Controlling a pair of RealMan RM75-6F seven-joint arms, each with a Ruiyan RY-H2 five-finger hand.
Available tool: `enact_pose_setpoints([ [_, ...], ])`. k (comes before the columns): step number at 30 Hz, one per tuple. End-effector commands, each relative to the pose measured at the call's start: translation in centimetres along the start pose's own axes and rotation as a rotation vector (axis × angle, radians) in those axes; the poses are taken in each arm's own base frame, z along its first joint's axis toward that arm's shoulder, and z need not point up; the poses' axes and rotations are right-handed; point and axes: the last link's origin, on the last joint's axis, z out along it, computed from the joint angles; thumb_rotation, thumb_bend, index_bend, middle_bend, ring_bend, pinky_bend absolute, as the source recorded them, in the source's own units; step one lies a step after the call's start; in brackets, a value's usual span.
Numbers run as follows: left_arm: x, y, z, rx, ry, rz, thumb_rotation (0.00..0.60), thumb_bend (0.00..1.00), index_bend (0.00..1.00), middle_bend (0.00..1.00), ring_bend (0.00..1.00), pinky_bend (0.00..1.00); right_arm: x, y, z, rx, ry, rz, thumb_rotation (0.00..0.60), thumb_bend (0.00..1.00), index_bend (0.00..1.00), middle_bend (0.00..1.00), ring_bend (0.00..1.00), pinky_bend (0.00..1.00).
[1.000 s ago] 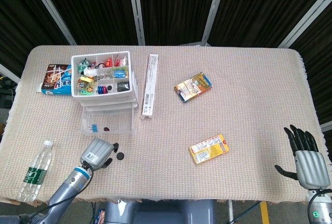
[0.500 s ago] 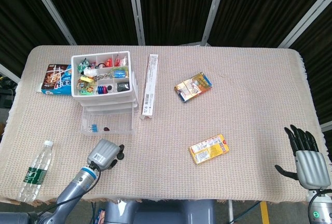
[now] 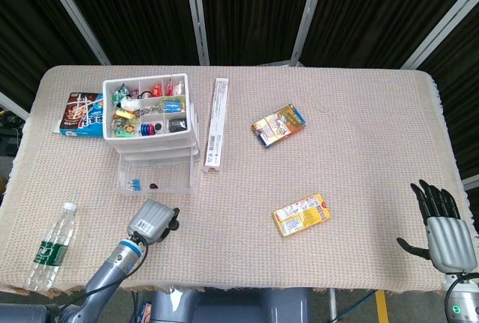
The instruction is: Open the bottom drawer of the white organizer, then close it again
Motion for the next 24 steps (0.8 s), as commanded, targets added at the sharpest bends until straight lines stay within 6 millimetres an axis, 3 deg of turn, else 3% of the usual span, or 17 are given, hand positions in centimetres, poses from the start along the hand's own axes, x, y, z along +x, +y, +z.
enact_pose_setpoints([
  [1, 0.0, -0.04, 0.0, 0.001, 0.002, 0.0, 0.6, 0.37, 0.4, 1.0, 0.93, 0.8, 0.01, 0.0, -0.01, 0.0, 0.0, 0.0, 0.6, 0.0, 0.04, 0.0, 0.0, 0.0],
  [24, -0.07, -0.12, -0.03, 0.004, -0.008, 0.002, 0.6, 0.37, 0.4, 1.0, 0.93, 0.8, 0.02, -0.01, 0.0, 0.0, 0.001, -0.001, 0.6, 0.0, 0.04, 0.0, 0.0, 0.0],
])
